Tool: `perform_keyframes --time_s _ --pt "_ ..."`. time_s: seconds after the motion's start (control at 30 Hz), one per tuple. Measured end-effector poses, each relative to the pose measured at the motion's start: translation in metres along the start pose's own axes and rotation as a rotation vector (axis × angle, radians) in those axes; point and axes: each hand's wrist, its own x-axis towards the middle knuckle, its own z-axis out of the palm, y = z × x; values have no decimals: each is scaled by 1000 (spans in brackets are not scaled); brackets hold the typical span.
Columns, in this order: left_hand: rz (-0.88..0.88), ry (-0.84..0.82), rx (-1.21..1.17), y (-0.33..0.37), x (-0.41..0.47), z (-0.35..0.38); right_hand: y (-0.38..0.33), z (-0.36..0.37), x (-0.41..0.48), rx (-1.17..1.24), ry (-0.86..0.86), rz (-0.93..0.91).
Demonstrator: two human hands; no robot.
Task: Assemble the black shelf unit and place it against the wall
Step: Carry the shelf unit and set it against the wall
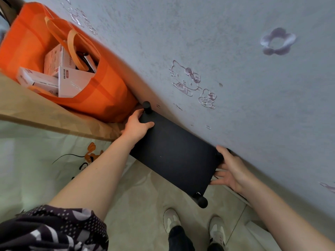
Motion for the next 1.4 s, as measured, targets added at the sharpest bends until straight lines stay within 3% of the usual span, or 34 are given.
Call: perform_keyframes --time_s 0.5,0.67,0.8,0.9,0.97,1.07,1.13,1.17,1.23,1.4 --pt "14 48 -64 0 6 -9 -8 9 9 11 -52 -5" --pt "22 44 106 3 0 -10 -6 5 11 21 -66 -8" --pt "127 153 347 5 -31 -8 -5 2 10 42 -76 9" --pt "303 250 210 -3 -77 7 -3 0 8 49 -77 12" --pt "309 375 93 -18 -113 20 -1 1 7 40 -68 16" --pt "-21 498 -128 -39 -146 43 3 3 5 39 -65 18" --pt "-307 357 -458 -42 -148 54 4 4 3 41 -69 15" --pt "-371 259 -608 -42 -147 59 5 4 2 40 -67 14" --pt "-361 155 -712 -39 -144 66 6 2 1 43 -57 3" --pt "-324 108 -828 -35 -131 68 -2 6 4 57 -22 -21"
